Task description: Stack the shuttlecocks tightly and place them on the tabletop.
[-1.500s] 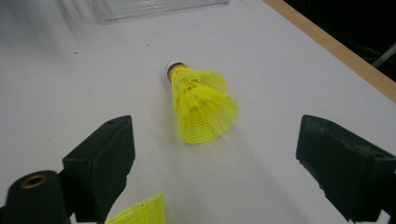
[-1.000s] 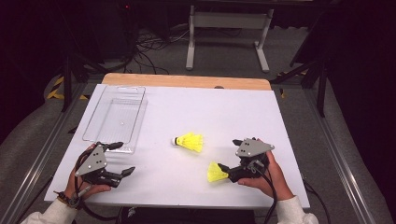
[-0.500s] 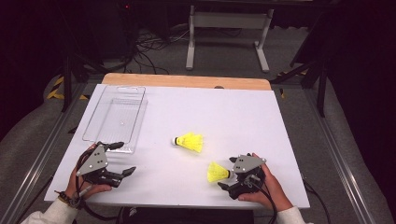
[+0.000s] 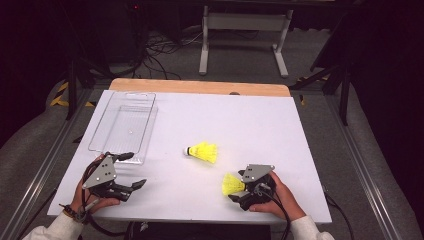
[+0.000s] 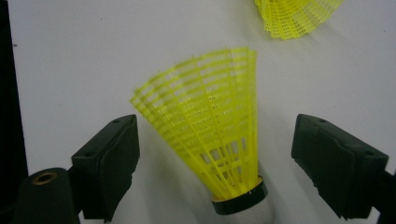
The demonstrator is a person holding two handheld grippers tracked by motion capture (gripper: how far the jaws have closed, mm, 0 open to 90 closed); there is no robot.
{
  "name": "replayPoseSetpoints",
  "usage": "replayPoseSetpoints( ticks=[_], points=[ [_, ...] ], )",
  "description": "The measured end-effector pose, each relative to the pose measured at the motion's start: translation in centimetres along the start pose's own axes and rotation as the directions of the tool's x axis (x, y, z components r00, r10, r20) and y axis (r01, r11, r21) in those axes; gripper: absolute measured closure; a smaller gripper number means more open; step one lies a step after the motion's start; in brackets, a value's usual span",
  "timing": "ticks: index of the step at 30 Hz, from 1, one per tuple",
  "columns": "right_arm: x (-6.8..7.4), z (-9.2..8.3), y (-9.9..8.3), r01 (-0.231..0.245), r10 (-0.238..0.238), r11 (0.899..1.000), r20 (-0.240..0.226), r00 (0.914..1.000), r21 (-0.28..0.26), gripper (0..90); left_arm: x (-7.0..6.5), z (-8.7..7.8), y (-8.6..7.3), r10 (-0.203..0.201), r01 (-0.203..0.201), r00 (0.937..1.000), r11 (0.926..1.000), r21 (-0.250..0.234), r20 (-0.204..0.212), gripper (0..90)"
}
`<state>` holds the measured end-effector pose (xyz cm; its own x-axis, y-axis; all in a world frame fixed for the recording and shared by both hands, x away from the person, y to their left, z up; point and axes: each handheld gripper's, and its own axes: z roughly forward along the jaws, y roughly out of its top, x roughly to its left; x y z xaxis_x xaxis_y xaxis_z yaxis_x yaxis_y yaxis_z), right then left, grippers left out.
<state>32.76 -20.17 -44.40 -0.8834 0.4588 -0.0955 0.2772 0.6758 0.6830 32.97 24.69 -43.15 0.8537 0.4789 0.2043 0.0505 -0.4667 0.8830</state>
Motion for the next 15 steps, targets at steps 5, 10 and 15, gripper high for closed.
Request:
replayPoseSetpoints(
  ticks=[5, 10, 15],
  points=[
    [-0.19, 0.31, -0.01, -0.015, 0.014, 1.000, -0.018, 0.9997, -0.010, 18.3, 0.15, -0.08, -0.05, -0.015, 0.015, 0.9999, 0.9998, -0.013, 0.002, 10.8],
    [-0.03, 0.56, 0.06, -0.009, 0.008, 1.000, -0.037, 0.9993, -0.003, 22.9, 0.05, 0.06, -0.01, -0.009, 0.009, 0.9999, 1.0000, -0.001, 0.008, 10.7],
    [0.21, 0.84, 0.23, -0.001, 0.002, 1.000, -0.030, 0.9995, 0.007, 36.5, 0.07, 0.02, 0.00, -0.009, 0.009, 0.9999, 0.9999, -0.004, 0.008, 10.7]
  ],
)
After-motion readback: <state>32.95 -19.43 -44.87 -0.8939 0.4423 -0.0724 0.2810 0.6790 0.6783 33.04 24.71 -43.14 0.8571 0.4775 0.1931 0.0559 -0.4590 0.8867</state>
